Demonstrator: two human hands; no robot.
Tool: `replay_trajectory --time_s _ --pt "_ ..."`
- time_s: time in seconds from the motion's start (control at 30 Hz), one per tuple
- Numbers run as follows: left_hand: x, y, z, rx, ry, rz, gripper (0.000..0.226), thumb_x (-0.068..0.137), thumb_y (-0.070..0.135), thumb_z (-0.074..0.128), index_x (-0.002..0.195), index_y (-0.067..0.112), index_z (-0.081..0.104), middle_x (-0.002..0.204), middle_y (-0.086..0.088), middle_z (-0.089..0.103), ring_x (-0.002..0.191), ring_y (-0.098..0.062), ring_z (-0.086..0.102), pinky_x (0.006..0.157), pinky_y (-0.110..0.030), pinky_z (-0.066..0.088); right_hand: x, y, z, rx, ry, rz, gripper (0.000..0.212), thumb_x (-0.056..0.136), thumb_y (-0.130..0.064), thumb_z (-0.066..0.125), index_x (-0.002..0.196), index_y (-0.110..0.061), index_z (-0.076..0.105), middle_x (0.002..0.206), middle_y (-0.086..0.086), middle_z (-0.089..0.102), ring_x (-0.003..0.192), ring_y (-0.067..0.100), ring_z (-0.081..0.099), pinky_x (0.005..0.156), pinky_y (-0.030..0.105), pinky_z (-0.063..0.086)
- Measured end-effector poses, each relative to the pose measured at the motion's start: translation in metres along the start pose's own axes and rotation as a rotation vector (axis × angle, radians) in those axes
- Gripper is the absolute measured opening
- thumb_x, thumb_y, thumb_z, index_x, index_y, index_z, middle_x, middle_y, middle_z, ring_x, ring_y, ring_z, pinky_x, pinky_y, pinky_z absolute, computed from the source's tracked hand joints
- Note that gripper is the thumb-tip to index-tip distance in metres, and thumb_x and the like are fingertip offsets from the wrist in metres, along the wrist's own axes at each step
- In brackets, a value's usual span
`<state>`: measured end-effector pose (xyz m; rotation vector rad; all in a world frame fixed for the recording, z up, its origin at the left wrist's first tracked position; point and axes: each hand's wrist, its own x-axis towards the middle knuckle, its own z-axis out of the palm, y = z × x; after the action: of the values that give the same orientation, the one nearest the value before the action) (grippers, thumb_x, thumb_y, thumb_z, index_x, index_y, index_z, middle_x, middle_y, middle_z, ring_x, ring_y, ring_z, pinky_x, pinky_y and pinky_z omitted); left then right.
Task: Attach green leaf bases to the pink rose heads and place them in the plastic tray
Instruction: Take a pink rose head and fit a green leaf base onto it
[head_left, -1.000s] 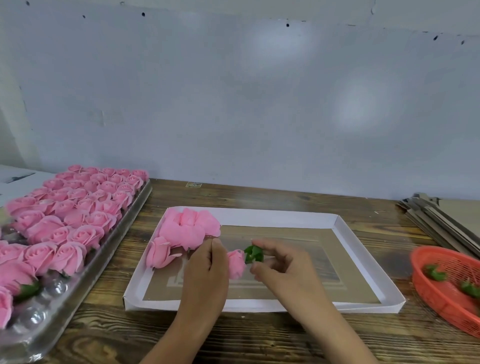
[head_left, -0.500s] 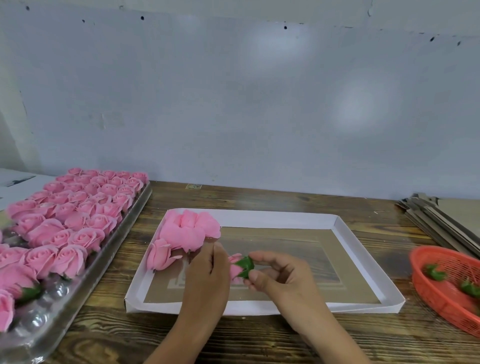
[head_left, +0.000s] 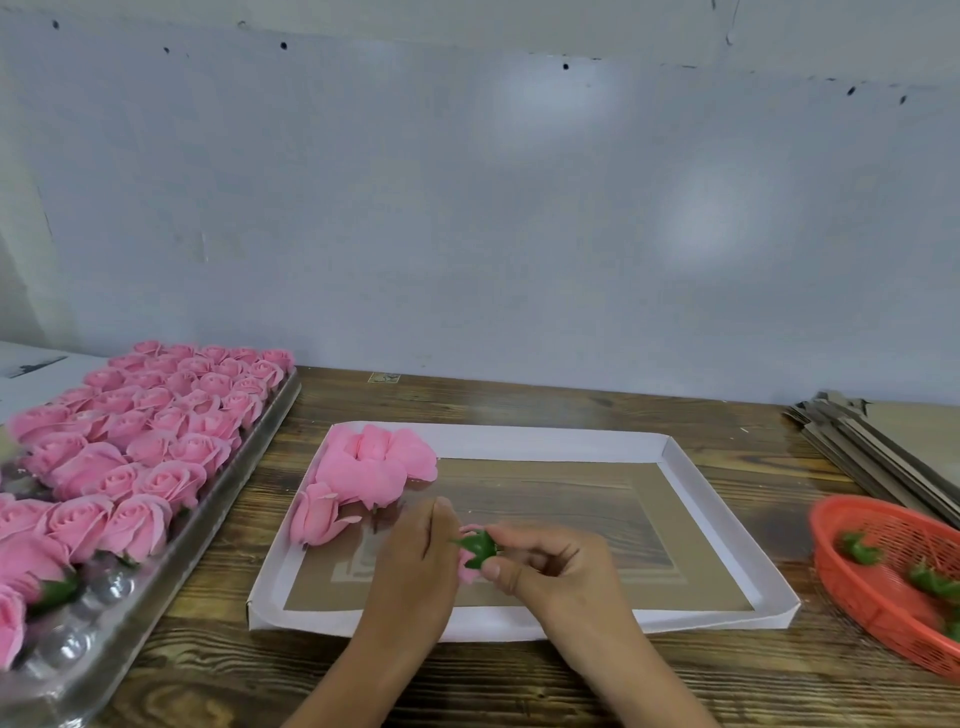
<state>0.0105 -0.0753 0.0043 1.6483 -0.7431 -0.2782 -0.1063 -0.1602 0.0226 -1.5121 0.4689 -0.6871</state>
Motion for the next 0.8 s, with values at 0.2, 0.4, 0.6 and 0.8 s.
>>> replay_trajectory --time_s 0.2,0.4,0.6,0.8 --pt "0.003 0.0 -0.001 -0.032 -0.036 -0.012 0.039 0.106 0.028 0.038 0.07 0.016 0.047 0.06 0.004 0.045 0.052 -0.002 0.043 0.049 -0.016 0.038 -0.002 -0.004 0.001 0.092 -0.062 -0.018 0.026 0.077 0.015 0.071 0.094 -0.004 0.074 0.09 0.012 0.077 0.083 0.024 0.075 0.076 0.028 0.06" --pt "0.005 0.005 -0.007 -0.282 -0.139 -0.223 0.031 0.104 0.022 0.044 0.09 0.009 0.068 0.062 -0.001 0.062 0.052 -0.008 0.054 0.046 -0.022 0.043 0.002 -0.004 -0.003 0.115 0.024 0.001 0.025 0.083 0.012 0.068 0.099 -0.007 0.073 0.09 0.01 0.078 0.078 0.017 0.073 0.072 0.024 0.058" --pt "0.002 0.016 -0.012 -0.545 -0.163 -0.214 0.022 0.086 0.023 0.07 0.102 0.008 0.071 0.1 -0.01 0.077 0.086 -0.019 0.072 0.071 -0.028 0.056 0.004 -0.002 -0.007 0.095 0.165 -0.003 0.02 0.084 0.005 0.07 0.081 -0.013 0.079 0.074 0.016 0.074 0.065 0.017 0.068 0.068 0.025 0.059" --pt "0.0 0.017 -0.017 -0.554 -0.179 -0.173 0.035 0.066 0.03 0.079 0.094 0.009 0.078 0.101 -0.015 0.077 0.095 -0.025 0.073 0.083 -0.031 0.059 0.005 -0.002 -0.01 0.068 0.163 0.003 0.022 0.084 0.001 0.071 0.077 -0.017 0.081 0.07 0.015 0.073 0.063 0.016 0.066 0.068 0.026 0.059"
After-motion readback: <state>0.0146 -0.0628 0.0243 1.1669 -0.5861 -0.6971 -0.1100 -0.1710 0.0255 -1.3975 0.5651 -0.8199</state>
